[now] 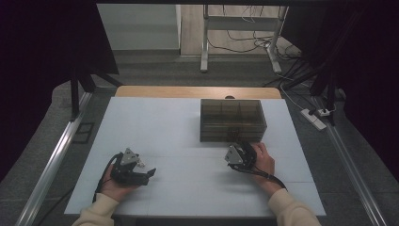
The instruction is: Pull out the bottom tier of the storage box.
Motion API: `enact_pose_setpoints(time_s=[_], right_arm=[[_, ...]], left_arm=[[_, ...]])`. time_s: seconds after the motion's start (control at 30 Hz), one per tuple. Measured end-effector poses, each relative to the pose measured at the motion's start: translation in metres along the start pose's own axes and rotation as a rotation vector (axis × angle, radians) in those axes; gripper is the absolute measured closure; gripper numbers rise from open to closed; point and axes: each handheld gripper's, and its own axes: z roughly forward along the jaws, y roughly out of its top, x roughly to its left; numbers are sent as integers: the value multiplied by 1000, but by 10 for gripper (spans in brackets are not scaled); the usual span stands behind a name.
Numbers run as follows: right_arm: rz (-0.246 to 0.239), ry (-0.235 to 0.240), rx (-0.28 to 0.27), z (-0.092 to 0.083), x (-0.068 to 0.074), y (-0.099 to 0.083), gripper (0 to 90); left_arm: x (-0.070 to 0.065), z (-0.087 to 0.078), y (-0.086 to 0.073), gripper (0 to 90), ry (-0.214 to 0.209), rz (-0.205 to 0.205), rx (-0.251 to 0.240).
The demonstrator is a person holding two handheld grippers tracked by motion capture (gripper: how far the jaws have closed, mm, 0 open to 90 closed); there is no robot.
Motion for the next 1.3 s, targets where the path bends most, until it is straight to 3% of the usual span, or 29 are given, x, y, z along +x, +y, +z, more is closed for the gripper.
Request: enact_pose_setpoints(time_s=[0.43,0.47,0.67,0.73,1.3], right_arm=[[-14,11,10,4,-1,-1,658],[-21,-13,9,4,0,-1,658],[-18,1,20,6,0,0,671],[-25,-20,15,7,1,0,673],[-57,-36,15,12,4,0,713]], left_arm=[[0,0,0,103,0,0,-1],[0,0,0,103,0,0,-1],[0,0,0,103,0,0,-1],[0,0,0,103,1,-1,-1],[0,0,0,103,2,-3,-1]])
